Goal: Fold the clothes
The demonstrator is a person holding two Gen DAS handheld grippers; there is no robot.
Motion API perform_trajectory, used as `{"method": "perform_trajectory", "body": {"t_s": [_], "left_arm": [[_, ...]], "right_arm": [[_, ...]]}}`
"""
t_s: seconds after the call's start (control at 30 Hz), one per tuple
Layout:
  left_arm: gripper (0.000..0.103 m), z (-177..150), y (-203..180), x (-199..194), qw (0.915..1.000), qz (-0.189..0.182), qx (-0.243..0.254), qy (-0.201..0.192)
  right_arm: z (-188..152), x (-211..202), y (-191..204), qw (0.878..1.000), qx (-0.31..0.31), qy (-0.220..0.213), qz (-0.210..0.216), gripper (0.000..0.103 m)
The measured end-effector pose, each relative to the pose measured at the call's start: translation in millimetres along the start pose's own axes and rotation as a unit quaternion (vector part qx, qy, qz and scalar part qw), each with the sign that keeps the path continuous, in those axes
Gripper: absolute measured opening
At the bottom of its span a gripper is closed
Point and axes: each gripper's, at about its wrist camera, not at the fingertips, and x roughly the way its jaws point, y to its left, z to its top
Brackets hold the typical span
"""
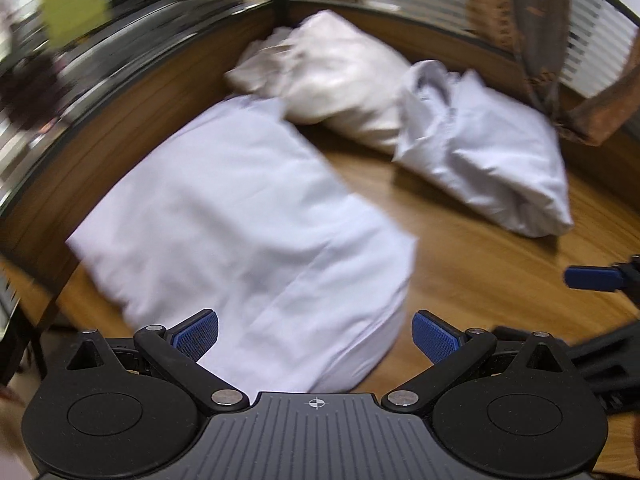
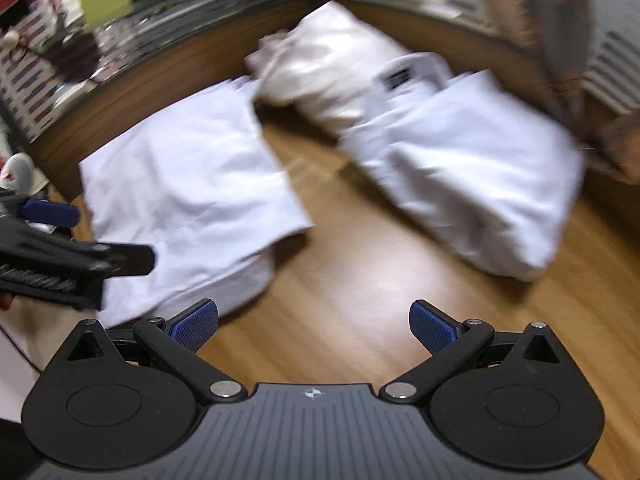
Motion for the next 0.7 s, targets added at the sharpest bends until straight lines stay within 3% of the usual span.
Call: {"method": "perform_trajectory", "body": {"t_s": [0.27, 0.33, 0.37, 0.4, 0.47, 0.6, 0.7], "left_arm": [[0.103, -28.6, 60.0, -20.4, 0.9968, 0.062, -0.049, 0.016], [0.103, -31.5, 72.2, -28.2, 0.9952, 0.074, -0.061, 0.020], [0.103, -32.8, 77.0, -29.6, 0.9948, 0.074, -0.068, 0.019], [0.103, -34.1, 81.4, -30.1, 0.9944, 0.072, -0.075, 0.017], [0.103, -34.2, 85.7, -28.5, 0.9938, 0.071, -0.083, 0.018], [0.103, -31.8, 87.4, -20.8, 0.9944, 0.066, -0.080, 0.019], [0.103, -28.9, 81.2, -12.3, 0.9959, 0.052, -0.071, 0.021]], "right_arm": [[20.7, 67.1, 31.2, 0.998, 0.022, 0.022, 0.061, 0.095], [26.5, 81.8, 34.8, 0.997, 0.028, 0.026, 0.063, 0.081], [28.3, 88.9, 34.1, 0.997, 0.030, 0.033, 0.060, 0.066], [29.9, 95.2, 33.4, 0.997, 0.033, 0.038, 0.056, 0.045], [31.2, 101.0, 31.1, 0.998, 0.037, 0.034, 0.043, 0.027], [29.2, 82.6, 11.2, 0.998, 0.064, 0.003, 0.025, 0.014], [25.5, 63.5, -3.8, 0.997, 0.075, -0.017, 0.001, 0.012]]}}
